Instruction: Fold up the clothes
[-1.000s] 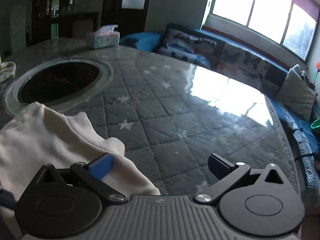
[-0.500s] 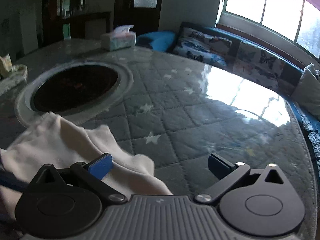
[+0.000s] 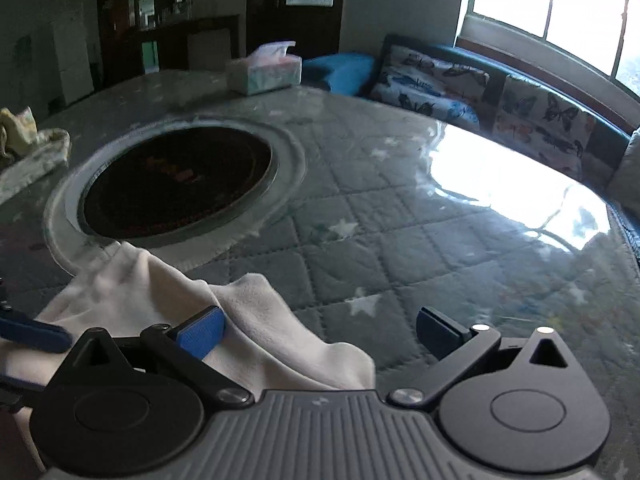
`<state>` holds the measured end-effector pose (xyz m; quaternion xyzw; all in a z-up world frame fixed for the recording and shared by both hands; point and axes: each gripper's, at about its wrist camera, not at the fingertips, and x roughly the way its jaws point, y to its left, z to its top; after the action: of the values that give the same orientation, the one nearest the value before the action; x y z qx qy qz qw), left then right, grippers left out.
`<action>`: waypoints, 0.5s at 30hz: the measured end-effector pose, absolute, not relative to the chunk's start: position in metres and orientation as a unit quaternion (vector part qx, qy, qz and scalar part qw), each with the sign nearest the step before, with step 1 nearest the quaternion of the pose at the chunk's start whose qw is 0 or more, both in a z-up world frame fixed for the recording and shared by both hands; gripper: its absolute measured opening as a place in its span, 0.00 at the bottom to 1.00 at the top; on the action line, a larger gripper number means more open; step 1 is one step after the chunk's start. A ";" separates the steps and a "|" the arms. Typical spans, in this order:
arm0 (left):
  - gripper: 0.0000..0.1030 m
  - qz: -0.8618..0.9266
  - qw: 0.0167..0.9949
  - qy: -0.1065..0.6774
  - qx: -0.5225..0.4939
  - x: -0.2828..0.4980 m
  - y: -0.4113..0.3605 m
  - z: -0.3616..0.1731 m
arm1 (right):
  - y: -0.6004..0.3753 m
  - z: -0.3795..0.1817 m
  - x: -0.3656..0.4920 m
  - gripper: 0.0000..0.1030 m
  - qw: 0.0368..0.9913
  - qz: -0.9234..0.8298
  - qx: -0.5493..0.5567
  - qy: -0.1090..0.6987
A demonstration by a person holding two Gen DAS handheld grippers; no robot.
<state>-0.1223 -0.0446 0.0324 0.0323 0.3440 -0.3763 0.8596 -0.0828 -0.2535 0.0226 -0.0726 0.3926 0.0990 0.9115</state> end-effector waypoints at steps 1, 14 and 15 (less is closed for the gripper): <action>0.39 -0.377 0.859 0.344 0.032 -0.123 -0.043 0.033 | -0.253 0.021 -0.081 1.00 0.911 0.098 -0.069 0.395; 0.38 -0.363 0.865 0.345 0.009 -0.072 -0.063 0.045 | -0.261 0.038 -0.105 1.00 0.921 0.091 -0.057 0.375; 0.38 -0.358 0.866 0.350 0.008 -0.065 -0.066 0.042 | -0.263 0.039 -0.110 1.00 0.921 0.090 -0.055 0.376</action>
<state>-0.0650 -0.0656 0.0424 0.0079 0.3501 -0.3579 0.8656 -0.1098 -0.2631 0.0392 -0.0550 0.3758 0.0903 0.9206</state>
